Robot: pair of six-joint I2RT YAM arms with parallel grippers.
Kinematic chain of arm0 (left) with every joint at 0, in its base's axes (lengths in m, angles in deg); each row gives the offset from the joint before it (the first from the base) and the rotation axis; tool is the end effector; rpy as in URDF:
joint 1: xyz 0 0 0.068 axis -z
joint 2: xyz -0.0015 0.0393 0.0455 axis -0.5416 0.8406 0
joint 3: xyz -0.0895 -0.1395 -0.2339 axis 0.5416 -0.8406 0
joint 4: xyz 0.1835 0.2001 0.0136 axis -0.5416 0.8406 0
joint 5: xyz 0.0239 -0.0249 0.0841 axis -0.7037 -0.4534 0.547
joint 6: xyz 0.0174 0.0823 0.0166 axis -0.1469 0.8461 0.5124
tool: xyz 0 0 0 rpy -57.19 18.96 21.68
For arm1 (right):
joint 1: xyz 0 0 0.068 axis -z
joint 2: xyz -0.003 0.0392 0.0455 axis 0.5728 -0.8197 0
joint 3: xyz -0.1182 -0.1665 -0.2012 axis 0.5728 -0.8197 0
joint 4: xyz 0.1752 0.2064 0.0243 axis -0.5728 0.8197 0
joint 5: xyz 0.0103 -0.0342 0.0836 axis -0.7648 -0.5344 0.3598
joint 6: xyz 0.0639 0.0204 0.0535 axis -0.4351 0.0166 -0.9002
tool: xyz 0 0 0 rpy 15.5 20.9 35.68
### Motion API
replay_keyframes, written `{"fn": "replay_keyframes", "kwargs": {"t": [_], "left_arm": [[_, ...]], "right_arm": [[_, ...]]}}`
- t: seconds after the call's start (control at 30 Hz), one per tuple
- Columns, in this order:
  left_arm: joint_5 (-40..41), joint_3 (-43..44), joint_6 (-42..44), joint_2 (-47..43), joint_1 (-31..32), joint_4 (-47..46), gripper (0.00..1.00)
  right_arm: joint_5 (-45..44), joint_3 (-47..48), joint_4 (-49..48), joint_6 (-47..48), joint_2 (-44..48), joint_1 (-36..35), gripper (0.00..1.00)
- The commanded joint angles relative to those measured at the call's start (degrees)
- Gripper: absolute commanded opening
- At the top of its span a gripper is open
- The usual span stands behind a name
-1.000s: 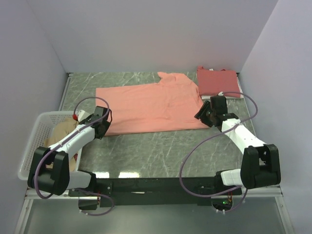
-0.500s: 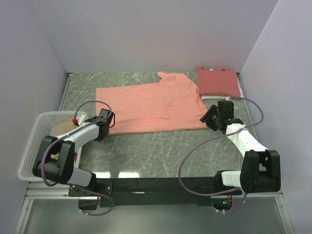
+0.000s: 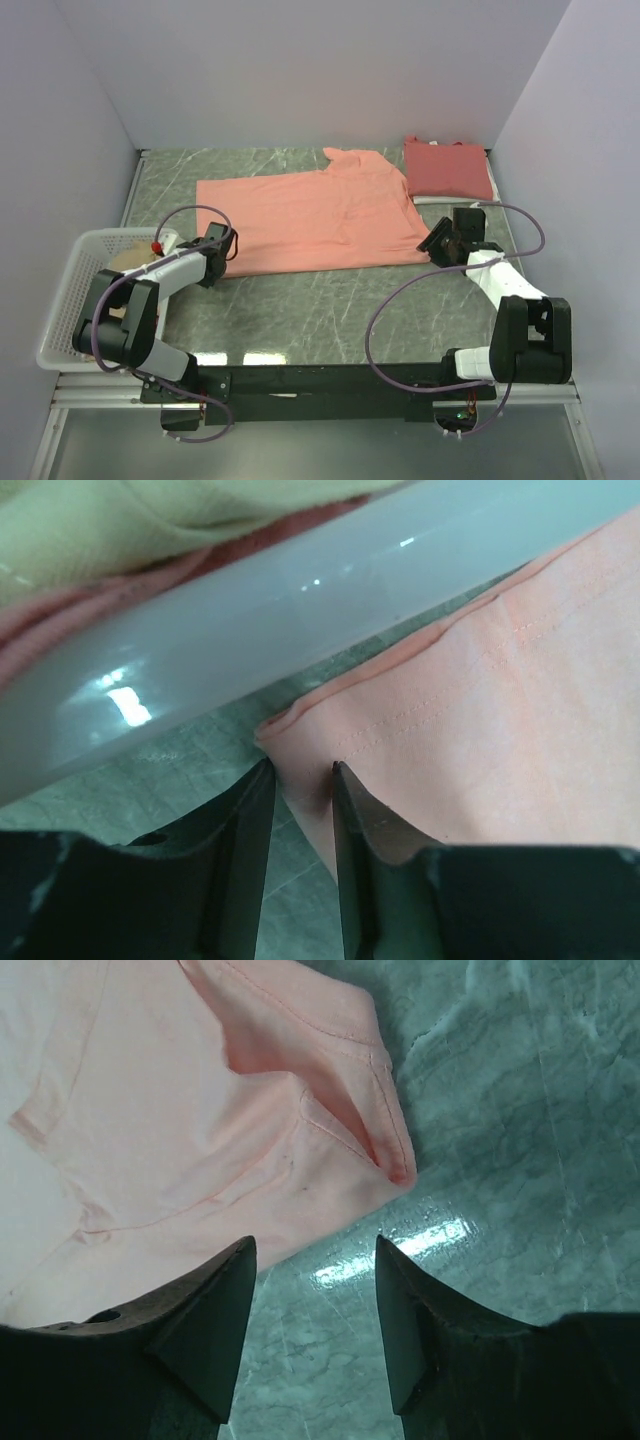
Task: Fold and stack the t-shirts
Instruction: Fold the tshirt
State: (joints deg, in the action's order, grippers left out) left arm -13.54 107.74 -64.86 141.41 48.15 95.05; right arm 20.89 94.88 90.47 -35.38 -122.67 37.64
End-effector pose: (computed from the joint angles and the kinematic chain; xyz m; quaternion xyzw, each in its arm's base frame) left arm 0.2627 -0.0231 0.1297 -0.5567 0.7489 0.1040 0.3442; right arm 0.2946 -0.0064 0.1701 0.2948 0.8891 0.1440 0.3190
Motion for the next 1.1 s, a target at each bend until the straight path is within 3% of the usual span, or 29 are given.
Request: {"fn": "replay_keyframes", "kwargs": {"t": [0.0,0.17,0.3,0.4,0.83,1.0,1.07], "left_arm": [[0.9,1.0,-0.6,1.7,-0.7,-0.3,0.36],[0.9,1.1,-0.4,2.4,-0.7,-0.4,0.30],[1.4,1.8,-0.7,2.3,-0.7,0.9,0.07],[1.4,1.8,-0.2,1.3,-0.7,1.3,0.01],[1.1,2.6,2.8,-1.7,-0.7,1.4,0.01],[0.8,3.2,3.7,-1.5,-0.7,1.5,0.01],[0.7,3.3,3.9,-1.7,-0.7,1.9,0.01]], "right_arm": [[0.1,-0.2,-0.7,0.8,0.3,0.6,0.58],[-0.8,-0.2,-0.2,0.7,-0.5,0.6,0.60],[-2.0,-1.0,0.1,0.3,-1.2,1.5,0.61],[-1.3,-1.8,-0.9,-0.5,-2.0,2.6,0.61],[-2.0,-0.1,-5.7,-2.4,-9.5,3.2,0.56],[-1.7,0.3,-7.3,-3.0,-11.2,3.3,0.39],[-1.1,0.2,-7.9,-3.3,-12.1,3.3,0.22]]}}
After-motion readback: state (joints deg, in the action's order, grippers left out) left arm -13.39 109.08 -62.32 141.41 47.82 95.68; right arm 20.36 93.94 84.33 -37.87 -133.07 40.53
